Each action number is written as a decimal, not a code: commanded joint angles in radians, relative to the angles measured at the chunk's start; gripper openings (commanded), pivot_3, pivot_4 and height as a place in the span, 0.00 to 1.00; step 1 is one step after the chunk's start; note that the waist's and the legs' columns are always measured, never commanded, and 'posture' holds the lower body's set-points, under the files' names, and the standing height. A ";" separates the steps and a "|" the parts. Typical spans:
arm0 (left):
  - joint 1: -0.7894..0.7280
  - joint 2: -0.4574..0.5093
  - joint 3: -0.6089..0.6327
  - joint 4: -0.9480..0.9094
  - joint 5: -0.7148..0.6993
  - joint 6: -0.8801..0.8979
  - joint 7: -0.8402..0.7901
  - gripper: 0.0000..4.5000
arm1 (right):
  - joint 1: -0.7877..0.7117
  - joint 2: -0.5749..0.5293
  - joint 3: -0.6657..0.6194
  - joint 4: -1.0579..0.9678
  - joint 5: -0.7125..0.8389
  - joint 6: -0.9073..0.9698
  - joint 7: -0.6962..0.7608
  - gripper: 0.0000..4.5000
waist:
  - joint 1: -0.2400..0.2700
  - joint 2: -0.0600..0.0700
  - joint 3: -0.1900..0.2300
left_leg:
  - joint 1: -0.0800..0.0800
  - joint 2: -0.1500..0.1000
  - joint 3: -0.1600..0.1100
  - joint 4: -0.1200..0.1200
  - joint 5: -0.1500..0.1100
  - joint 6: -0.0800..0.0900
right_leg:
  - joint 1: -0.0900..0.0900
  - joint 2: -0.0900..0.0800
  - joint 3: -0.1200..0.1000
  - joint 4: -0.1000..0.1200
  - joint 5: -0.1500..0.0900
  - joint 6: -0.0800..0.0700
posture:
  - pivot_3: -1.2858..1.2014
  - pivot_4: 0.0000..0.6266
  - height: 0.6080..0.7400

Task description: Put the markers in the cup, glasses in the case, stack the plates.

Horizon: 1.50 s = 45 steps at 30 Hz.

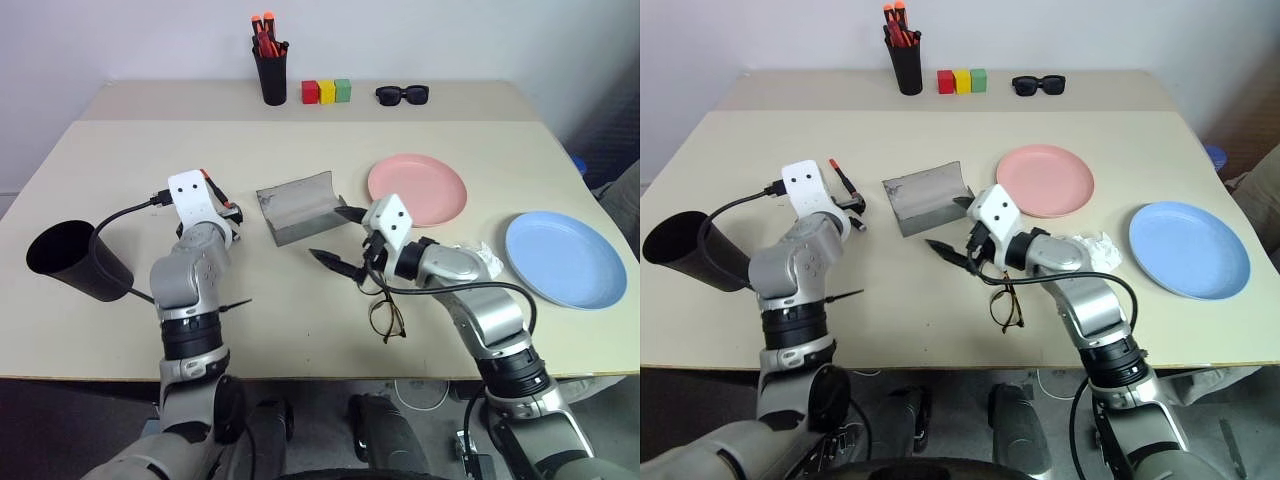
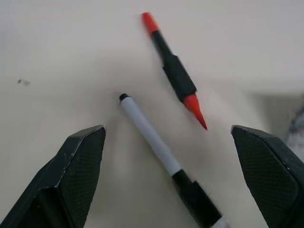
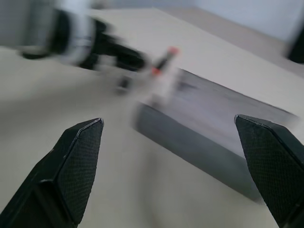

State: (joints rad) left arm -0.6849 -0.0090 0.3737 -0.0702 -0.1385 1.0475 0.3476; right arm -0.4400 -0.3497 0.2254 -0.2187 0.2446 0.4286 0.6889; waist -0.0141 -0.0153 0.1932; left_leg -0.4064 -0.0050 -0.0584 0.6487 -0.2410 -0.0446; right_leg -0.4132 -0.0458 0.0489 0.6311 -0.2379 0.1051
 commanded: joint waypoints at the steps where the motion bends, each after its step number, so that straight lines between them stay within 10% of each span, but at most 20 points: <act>1: -0.071 -0.029 0.069 0.022 0.012 0.072 0.091 0.99 | -0.011 0.022 0.030 -0.045 -0.004 -0.014 0.004 1.00 | 0.000 0.000 0.000 | 0.000 0.000 0.000 0.000 0.000 0.000 | 0.000 0.000 0.000 0.000 0.000 0.000 | 0.52 0.24 1.00; 11: -0.248 -0.060 0.219 0.176 0.069 0.307 0.217 0.99 | 0.003 0.038 0.065 -0.059 -0.019 -0.016 -0.002 1.00 | -0.001 0.000 0.000 | 0.000 -0.001 -0.001 -0.001 0.001 -0.002 | 0.000 0.000 0.000 0.000 0.000 0.000 | 0.52 0.24 1.00; 21: -0.274 -0.071 0.253 0.211 0.073 0.275 0.216 0.02 | 0.037 0.033 0.059 -0.103 -0.025 0.008 -0.027 1.00 | 0.000 0.000 0.000 | 0.001 -0.001 -0.001 -0.001 0.002 -0.005 | 0.000 0.000 -0.001 0.000 0.000 0.001 | 0.52 0.24 1.00; 32: 0.023 0.113 -0.096 -0.160 0.183 -0.667 -0.064 0.02 | 0.007 0.069 -0.050 -0.093 0.158 0.081 0.028 1.00 | -0.003 0.000 0.000 | -0.002 0.000 0.000 -0.004 0.003 -0.006 | -0.004 0.000 0.001 0.000 0.002 -0.002 | 0.52 0.24 1.00; 45: 0.336 0.157 0.126 -0.554 0.338 -0.574 0.084 0.02 | -0.050 0.139 -0.024 -0.032 0.225 -0.075 0.177 1.00 | -0.002 -0.002 0.000 | -0.001 0.001 -0.001 -0.002 0.003 -0.005 | -0.002 0.000 -0.001 0.001 0.002 -0.002 | 0.52 0.24 1.00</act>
State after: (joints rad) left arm -0.3535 0.1500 0.4782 -0.5632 0.1796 0.4564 0.4199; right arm -0.4744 -0.2253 0.1947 -0.2456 0.4495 0.3812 0.8529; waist -0.0157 -0.0168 0.1927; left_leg -0.4073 -0.0043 -0.0592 0.6471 -0.2382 -0.0497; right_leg -0.4150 -0.0452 0.0482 0.6317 -0.2360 0.1034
